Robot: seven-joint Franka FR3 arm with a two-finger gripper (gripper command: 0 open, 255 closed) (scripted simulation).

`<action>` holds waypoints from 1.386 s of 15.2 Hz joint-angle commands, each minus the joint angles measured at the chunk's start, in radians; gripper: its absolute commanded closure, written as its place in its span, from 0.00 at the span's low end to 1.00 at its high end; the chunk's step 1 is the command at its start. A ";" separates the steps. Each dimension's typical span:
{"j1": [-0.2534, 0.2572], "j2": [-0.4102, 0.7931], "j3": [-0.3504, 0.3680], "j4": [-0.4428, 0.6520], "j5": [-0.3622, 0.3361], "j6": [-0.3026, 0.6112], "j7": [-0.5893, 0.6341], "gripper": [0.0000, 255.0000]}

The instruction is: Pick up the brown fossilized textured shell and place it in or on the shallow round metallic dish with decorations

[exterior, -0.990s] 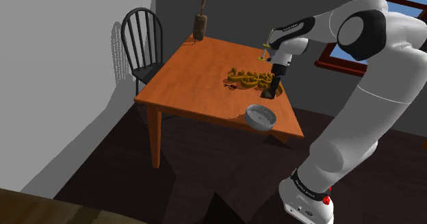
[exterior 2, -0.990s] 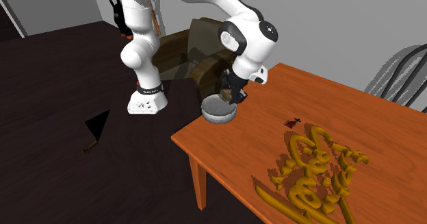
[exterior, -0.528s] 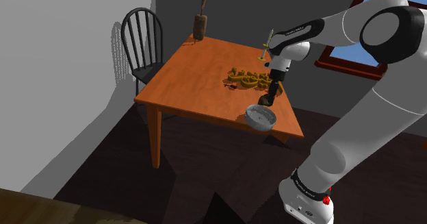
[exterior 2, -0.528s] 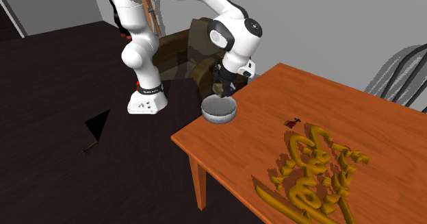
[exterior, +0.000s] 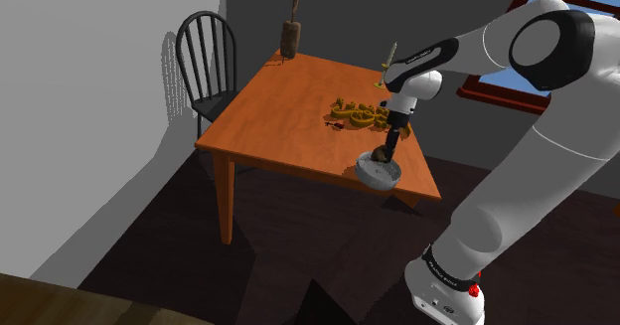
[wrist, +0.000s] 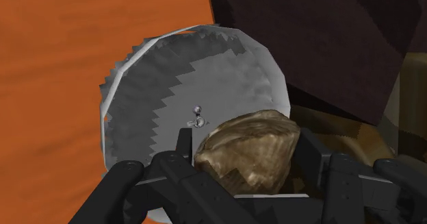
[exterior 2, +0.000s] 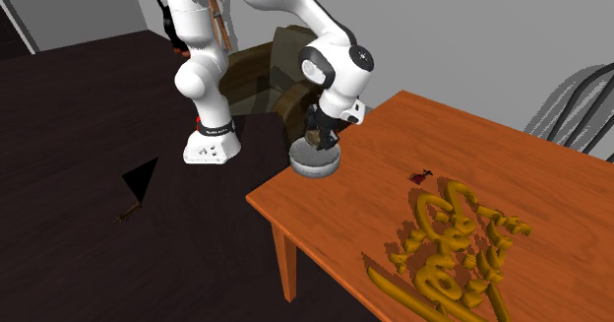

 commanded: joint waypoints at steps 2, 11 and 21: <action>0.000 0.030 0.001 -0.013 0.013 0.041 -0.014 1.00; 0.000 0.040 0.001 -0.017 0.018 0.054 -0.018 1.00; -0.008 0.022 -0.007 0.094 -0.002 -0.074 -0.007 0.00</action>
